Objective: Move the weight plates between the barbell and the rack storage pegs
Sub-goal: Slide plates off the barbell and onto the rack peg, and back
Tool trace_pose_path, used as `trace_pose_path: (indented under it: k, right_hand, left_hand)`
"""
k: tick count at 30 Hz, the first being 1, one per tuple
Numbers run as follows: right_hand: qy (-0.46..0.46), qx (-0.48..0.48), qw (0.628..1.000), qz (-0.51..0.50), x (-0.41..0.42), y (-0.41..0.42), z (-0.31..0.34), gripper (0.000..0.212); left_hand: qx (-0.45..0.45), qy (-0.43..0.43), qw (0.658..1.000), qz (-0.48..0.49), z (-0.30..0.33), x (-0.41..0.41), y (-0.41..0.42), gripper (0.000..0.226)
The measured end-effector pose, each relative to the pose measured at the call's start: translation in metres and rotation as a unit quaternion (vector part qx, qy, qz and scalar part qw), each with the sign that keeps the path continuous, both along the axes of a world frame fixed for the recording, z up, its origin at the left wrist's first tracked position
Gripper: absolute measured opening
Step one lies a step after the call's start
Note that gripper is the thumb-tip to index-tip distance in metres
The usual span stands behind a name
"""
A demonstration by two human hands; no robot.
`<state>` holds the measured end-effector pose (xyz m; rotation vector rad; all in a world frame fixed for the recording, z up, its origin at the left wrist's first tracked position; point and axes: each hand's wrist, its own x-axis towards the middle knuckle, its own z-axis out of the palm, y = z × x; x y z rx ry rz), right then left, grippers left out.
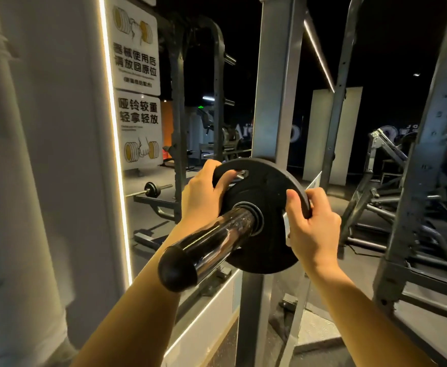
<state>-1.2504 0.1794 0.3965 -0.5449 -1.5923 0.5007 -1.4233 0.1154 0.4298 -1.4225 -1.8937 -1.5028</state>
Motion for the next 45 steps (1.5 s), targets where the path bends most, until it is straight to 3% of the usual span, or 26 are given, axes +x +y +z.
trace_pose_path:
  k: [2,4,6,8,10,12,14,18,22,26,30,36,42,45]
  right_hand:
    - [-0.014,-0.013,1.0,0.006,0.0,-0.004,0.0,0.036]
    - [-0.022,-0.04,0.999,0.005,0.001,-0.003,0.001,0.033]
    - [-0.019,-0.065,0.998,0.006,0.002,-0.007,0.0,0.035]
    - [-0.008,-0.082,0.997,-0.001,0.001,-0.016,-0.008,0.036]
    - [0.017,-0.115,0.993,0.001,-0.001,-0.03,-0.019,0.034]
    - [0.027,-0.138,0.99,0.01,-0.001,-0.039,-0.032,0.033]
    - [-0.007,-0.169,0.986,0.007,0.004,-0.048,-0.047,0.034]
    - [-0.212,-0.238,0.948,-0.019,0.028,-0.074,-0.099,0.028]
    - [-0.296,-0.347,0.881,0.126,0.07,-0.122,-0.123,0.029]
    - [-0.377,-0.348,0.842,0.165,0.126,-0.147,-0.129,0.021]
    - [-0.41,-0.398,0.804,0.166,0.189,-0.17,-0.15,0.035]
    - [-0.469,-0.437,0.754,0.148,0.34,-0.213,-0.206,0.03]
    - [-0.364,-0.554,0.748,0.034,0.553,-0.266,-0.233,0.039]
    - [-0.37,-0.557,0.743,0.019,0.648,-0.297,-0.248,0.027]
  left_hand:
    - [-0.068,-0.03,0.997,-0.03,-0.012,-0.006,-0.017,0.042]
    - [-0.133,-0.086,0.984,-0.085,-0.032,-0.015,-0.046,0.056]
    - [-0.175,-0.065,0.978,-0.093,-0.059,-0.021,-0.088,0.066]
    - [-0.212,0.003,0.976,-0.04,-0.086,-0.02,-0.126,0.036]
    - [-0.266,0.098,0.959,0.004,-0.102,-0.014,-0.161,0.023]
    - [-0.266,0.056,0.962,-0.029,-0.112,-0.001,-0.182,0.016]
    - [-0.214,-0.004,0.974,-0.077,-0.123,0.01,-0.195,0.016]
    - [-0.22,-0.039,0.969,-0.11,-0.151,0.038,-0.198,0.012]
    - [-0.235,-0.062,0.956,-0.162,-0.173,0.081,-0.189,0.011]
    - [-0.244,-0.096,0.944,-0.2,-0.186,0.138,-0.191,0.011]
    - [-0.306,-0.11,0.923,-0.206,-0.195,0.198,-0.199,0.018]
    - [-0.34,-0.095,0.906,-0.234,-0.231,0.328,-0.217,0.012]
    - [-0.437,-0.056,0.829,-0.344,-0.285,0.53,-0.248,0.009]
    - [-0.446,-0.078,0.806,-0.381,-0.291,0.623,-0.266,0.018]
